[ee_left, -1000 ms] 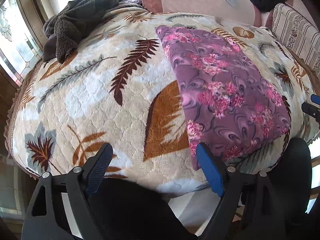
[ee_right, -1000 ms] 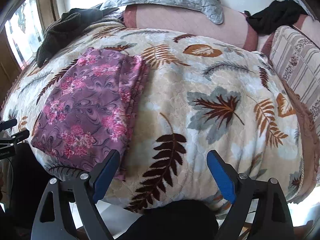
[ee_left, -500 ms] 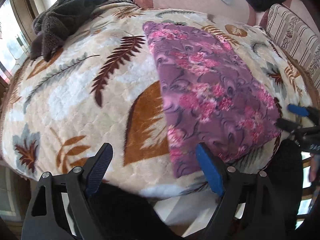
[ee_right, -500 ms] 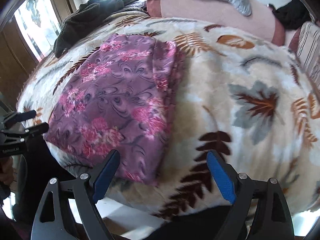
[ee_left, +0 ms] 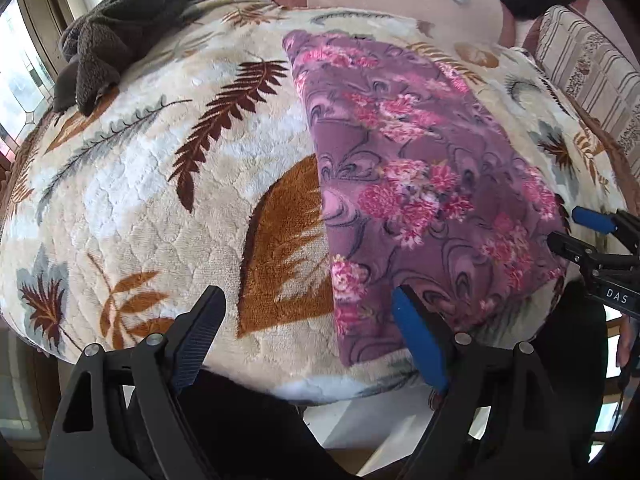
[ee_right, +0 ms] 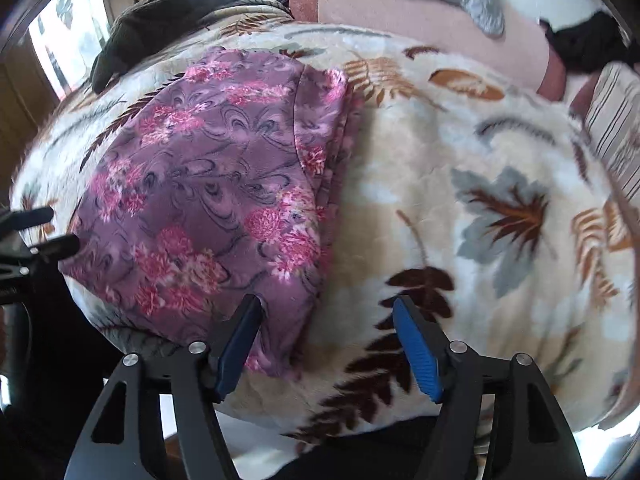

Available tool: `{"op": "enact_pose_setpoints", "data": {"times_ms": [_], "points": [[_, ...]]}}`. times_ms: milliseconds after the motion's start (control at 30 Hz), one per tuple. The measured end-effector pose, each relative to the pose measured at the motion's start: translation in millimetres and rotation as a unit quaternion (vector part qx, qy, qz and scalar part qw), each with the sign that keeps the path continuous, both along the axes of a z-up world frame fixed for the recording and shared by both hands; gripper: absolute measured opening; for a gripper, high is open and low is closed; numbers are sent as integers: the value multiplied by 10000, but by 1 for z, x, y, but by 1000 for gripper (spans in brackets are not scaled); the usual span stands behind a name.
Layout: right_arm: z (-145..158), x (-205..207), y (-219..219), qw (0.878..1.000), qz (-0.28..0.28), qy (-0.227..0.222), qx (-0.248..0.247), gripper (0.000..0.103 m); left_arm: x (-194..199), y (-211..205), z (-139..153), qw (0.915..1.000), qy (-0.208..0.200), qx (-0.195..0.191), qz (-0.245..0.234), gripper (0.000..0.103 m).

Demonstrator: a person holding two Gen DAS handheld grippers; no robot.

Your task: Fold small clothes

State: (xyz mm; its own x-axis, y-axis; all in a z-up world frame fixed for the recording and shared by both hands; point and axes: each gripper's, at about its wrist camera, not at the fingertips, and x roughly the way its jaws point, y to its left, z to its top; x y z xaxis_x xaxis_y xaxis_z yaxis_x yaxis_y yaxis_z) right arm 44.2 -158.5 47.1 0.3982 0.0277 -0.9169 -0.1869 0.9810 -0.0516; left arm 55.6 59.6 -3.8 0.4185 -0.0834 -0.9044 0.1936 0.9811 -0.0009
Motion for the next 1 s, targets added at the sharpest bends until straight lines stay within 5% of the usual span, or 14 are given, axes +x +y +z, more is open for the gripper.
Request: {"op": "enact_pose_setpoints", "data": {"times_ms": [300, 433, 1000], "points": [[31, -16, -7, 9988, 38, -441, -198, 80, -12, -14, 15, 9995, -229, 51, -212, 86], [39, -22, -8, 9973, 80, -601, -422, 96, -18, -26, 27, 9982, -466, 130, -347, 86], [60, -45, -39, 9967, -397, -687, -146, 100, -55, -59, 50, 9950, -786, -86, -618, 86]]}}
